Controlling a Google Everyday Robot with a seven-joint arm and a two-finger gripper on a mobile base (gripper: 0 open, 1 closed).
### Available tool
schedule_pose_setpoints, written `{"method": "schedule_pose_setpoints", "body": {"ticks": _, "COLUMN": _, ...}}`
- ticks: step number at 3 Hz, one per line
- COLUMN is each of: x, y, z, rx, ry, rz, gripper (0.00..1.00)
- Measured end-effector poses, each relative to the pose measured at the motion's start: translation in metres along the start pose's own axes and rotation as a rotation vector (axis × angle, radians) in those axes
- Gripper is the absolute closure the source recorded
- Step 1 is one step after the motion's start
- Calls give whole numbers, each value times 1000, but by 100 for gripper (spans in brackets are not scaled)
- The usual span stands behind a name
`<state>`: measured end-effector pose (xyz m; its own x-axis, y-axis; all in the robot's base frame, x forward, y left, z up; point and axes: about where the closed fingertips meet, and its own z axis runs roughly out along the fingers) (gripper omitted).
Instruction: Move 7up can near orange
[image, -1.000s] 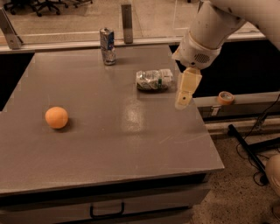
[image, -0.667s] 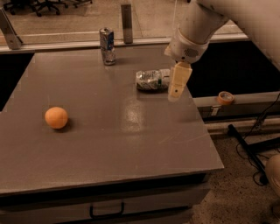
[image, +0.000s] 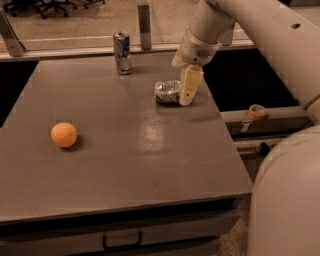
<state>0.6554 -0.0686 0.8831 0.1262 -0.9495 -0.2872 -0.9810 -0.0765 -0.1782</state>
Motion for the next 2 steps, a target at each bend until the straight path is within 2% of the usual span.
{"method": "schedule_pose_setpoints", "body": {"ticks": 1, "x": -8, "y": 0, "z": 27, "rx": -54, "ry": -13, "rz": -51, "gripper": 42}}
{"method": "schedule_pose_setpoints", "body": {"ticks": 2, "x": -8, "y": 6, "z": 41, "rx": -83, "ry": -13, "rz": -91, "gripper": 64}}
